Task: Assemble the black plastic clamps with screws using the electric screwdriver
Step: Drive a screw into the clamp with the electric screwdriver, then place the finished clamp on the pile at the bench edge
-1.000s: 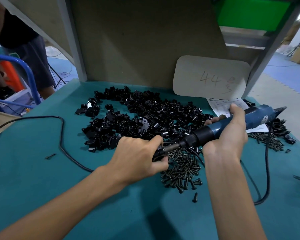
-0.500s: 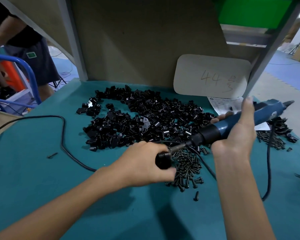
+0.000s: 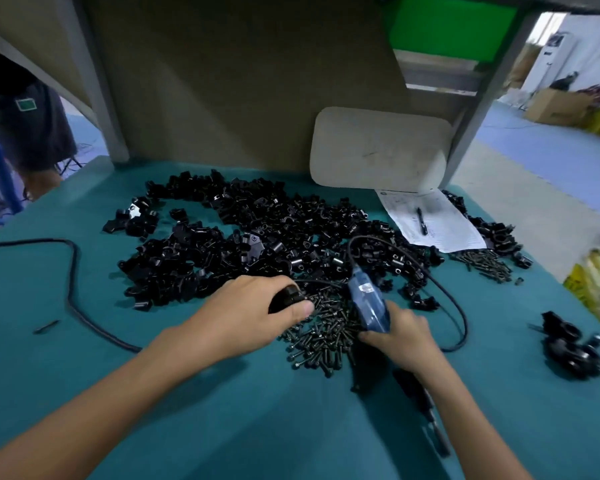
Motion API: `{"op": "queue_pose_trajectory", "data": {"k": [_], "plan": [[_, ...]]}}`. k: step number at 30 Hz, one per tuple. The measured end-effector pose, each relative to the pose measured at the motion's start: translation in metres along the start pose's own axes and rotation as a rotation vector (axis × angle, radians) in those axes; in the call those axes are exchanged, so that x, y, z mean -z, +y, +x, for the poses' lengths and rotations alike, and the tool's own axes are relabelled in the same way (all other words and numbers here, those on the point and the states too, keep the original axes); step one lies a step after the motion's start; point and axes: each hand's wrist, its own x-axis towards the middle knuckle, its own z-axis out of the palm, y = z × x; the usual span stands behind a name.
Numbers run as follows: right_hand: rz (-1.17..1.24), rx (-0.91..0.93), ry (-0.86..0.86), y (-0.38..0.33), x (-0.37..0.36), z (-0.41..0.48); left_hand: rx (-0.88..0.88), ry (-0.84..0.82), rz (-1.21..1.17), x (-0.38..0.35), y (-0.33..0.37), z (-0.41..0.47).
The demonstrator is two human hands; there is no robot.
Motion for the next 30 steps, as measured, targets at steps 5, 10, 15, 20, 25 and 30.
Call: {"op": "queue_pose_trajectory", "data": {"k": [5,10,15,20,25,30], "plan": [[0.519,0.253,0.116,-0.026,0.027,-0.034,-0.088,0.093,0.049,-0.004,0.022,0.018],[0.884,0.382,-0.070,-0.044,0.021,-0.062,-0.151,0.114,-0.139,-0.006,0.054,0.029],[0.901,0.244,0.123,0.011,0.025,-0.069,-0.195,0.058,-0.204,-0.012,0.047,0.034],[0.663,-0.162,0.470,0.139,0.033,-0.078,-0.080,0.237,-0.110,-0.023,-0.022,0.058],[0.338,-0.499,0.623,0.243,0.020,-0.103,0.086,0.254,0.059,-0.045,-0.124,0.076],[0.212,-0.591,0.559,0.244,0.026,-0.091,0.380,0.293,0.286,-0.047,-0.148,0.065]]}}
